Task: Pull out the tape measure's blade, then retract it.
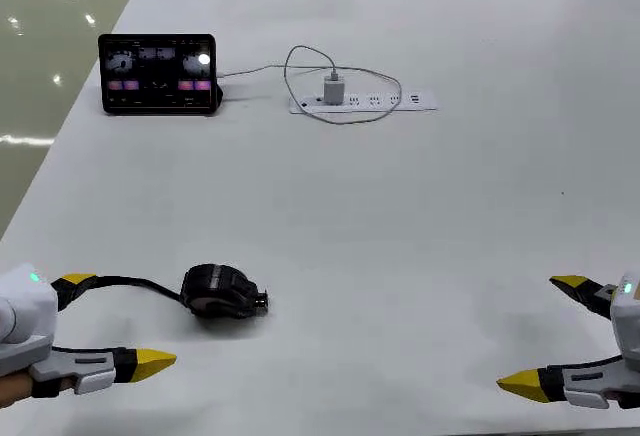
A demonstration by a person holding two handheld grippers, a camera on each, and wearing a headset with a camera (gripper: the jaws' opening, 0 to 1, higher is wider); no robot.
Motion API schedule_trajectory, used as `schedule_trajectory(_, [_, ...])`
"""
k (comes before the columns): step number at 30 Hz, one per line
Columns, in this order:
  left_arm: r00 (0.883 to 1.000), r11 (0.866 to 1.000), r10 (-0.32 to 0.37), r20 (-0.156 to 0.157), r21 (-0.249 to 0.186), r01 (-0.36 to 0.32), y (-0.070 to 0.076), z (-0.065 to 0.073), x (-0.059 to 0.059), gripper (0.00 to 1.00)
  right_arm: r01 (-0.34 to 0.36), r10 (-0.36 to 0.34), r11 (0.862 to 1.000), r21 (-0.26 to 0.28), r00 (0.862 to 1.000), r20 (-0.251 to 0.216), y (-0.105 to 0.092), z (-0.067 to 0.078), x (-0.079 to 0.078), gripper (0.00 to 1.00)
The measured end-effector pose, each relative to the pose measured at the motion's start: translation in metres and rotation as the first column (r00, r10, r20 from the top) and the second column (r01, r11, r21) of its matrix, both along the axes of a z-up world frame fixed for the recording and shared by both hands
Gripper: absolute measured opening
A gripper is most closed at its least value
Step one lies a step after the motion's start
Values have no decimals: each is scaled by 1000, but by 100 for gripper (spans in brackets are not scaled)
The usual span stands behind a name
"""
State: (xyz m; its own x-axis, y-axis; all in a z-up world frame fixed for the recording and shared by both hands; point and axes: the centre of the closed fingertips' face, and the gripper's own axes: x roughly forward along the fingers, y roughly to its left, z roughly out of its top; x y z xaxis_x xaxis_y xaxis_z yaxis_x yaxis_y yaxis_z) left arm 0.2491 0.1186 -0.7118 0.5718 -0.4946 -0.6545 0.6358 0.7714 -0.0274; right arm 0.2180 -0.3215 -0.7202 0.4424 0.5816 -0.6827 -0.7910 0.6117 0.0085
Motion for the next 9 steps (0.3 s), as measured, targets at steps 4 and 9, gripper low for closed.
schedule_trajectory(4, [1000,1000,-5,-3,5,5,-1,-1,-1,99,-1,1,1000,-6,1000,-6,-3,-3,-1,99])
schedule_trajectory(9, [1000,1000,-7,-6,7,7,0,-1,-3,99,-4,4,1000,-7,1000,-10,-3,-5,-2,99])
